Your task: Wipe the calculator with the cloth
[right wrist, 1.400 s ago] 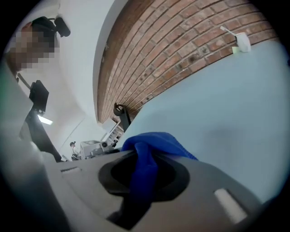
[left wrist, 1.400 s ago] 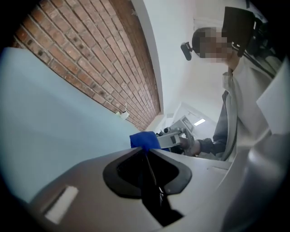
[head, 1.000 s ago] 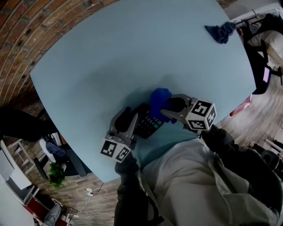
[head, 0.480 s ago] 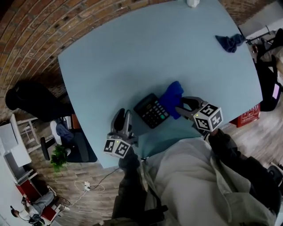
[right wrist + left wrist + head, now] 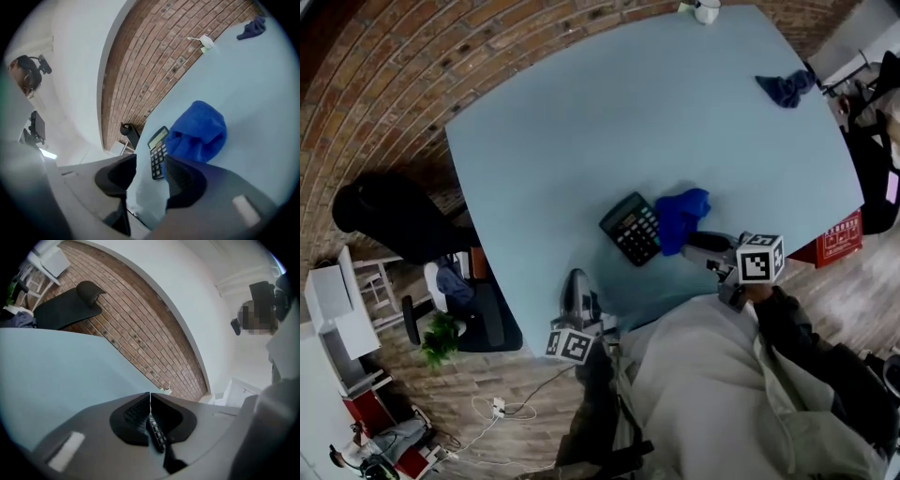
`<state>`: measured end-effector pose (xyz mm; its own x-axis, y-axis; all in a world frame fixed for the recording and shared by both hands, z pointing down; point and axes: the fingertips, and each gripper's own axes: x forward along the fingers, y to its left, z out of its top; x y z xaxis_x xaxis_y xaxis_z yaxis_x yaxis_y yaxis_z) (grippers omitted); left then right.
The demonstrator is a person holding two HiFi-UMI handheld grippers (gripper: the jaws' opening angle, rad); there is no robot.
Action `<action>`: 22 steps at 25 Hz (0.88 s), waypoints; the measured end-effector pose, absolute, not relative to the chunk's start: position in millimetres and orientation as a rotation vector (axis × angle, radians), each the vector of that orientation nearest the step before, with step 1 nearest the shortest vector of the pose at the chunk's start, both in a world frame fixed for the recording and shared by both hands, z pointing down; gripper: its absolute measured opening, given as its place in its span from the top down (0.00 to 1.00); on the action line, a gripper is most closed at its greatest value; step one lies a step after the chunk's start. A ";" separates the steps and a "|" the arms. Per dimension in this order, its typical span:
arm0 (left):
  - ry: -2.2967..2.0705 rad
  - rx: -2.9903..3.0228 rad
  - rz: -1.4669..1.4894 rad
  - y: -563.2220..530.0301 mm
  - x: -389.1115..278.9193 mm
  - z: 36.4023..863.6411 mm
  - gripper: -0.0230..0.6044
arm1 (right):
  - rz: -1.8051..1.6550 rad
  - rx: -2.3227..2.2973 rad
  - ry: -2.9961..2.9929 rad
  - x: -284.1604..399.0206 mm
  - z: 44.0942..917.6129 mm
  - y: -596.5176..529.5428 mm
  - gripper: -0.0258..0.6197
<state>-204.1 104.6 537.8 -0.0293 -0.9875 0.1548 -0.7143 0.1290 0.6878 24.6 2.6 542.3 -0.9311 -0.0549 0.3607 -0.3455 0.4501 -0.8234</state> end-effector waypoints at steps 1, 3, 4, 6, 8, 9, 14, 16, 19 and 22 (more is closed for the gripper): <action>-1.792 1.635 -0.617 108.0 -205.0 534.1 0.96 | 1.462 0.352 -2.445 23.3 536.5 5.9 0.67; -1.763 1.619 -0.696 113.2 -207.0 528.6 0.96 | 1.450 0.382 -2.498 18.6 519.8 8.3 0.81; -1.748 1.613 -0.728 114.1 -208.1 526.4 0.96 | 1.453 0.391 -2.527 14.6 509.3 8.8 0.85; -1.721 1.610 -0.777 110.9 -208.7 522.3 0.96 | 1.428 0.381 -2.583 6.7 490.5 10.9 0.88; -1.693 1.620 -0.804 102.2 -204.4 519.3 0.96 | 1.359 0.363 -2.616 2.1 482.1 12.5 0.88; -1.677 1.627 -0.812 97.4 -200.3 518.3 0.96 | 1.326 0.358 -2.621 0.9 481.4 12.4 0.88; -1.592 1.670 -0.870 78.3 -180.5 508.9 0.96 | 1.235 0.369 -2.623 0.0 488.3 6.3 0.88; -1.589 1.683 -0.867 75.4 -178.5 505.8 0.96 | 1.215 0.374 -2.625 -1.2 488.2 5.4 0.88; -1.603 1.680 -0.854 75.5 -179.0 506.1 0.96 | 1.177 0.395 -2.633 -2.4 487.2 3.6 0.93; -1.604 1.657 -0.863 79.1 -179.4 512.0 0.96 | 1.166 0.403 -2.622 -3.3 492.1 4.8 0.95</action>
